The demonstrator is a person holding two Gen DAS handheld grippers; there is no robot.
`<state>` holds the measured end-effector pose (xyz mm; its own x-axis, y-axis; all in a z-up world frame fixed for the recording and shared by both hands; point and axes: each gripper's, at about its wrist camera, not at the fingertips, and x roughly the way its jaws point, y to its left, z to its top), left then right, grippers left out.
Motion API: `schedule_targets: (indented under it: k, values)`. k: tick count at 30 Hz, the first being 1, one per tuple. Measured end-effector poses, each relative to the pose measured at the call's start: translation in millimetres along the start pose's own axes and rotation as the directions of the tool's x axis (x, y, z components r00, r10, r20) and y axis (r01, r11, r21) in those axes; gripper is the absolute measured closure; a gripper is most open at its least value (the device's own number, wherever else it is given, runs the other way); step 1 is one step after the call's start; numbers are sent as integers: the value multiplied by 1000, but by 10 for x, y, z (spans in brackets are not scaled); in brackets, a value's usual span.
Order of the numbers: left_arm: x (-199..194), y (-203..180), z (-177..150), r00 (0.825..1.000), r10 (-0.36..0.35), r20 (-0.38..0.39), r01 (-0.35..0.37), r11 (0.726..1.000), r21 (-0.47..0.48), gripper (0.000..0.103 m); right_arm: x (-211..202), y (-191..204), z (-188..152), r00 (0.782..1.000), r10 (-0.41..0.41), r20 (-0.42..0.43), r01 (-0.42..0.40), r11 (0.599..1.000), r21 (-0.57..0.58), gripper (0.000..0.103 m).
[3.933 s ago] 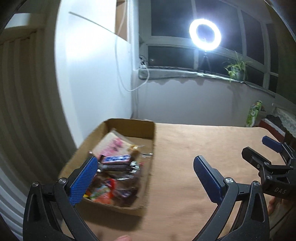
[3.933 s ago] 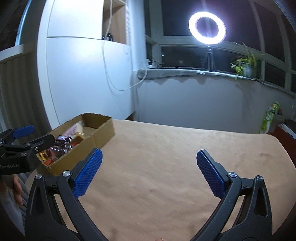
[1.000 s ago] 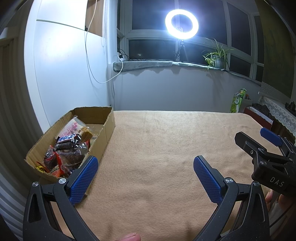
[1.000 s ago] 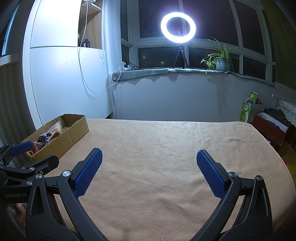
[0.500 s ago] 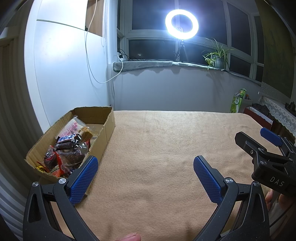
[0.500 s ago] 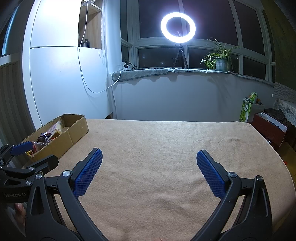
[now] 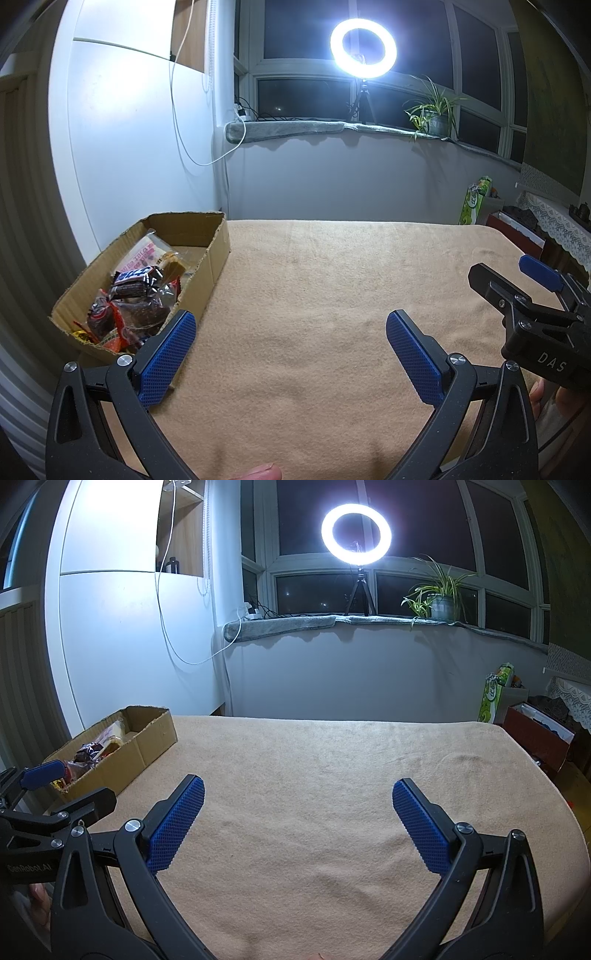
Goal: Organize snacks
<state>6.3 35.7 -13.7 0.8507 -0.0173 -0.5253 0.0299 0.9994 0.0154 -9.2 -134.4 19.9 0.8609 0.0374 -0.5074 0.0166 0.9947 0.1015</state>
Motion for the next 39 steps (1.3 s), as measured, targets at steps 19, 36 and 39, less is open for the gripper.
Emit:
schedule_targets:
  k: [19, 36, 39]
  values:
    - [0, 6, 0, 1000, -1, 1, 1, 1000, 1, 1, 0, -9, -3, 1000, 1, -1, -1, 1000, 0, 0]
    - [-21, -16, -4, 1000, 6, 15, -6, 1000, 21, 1, 6, -10, -9, 1000, 1, -2, -1, 1000, 0, 0]
    - [-17, -19, -3, 1000, 2, 13, -2, 1000, 18, 1, 10, -4, -19, 1000, 0, -3, 0, 1000, 0, 0]
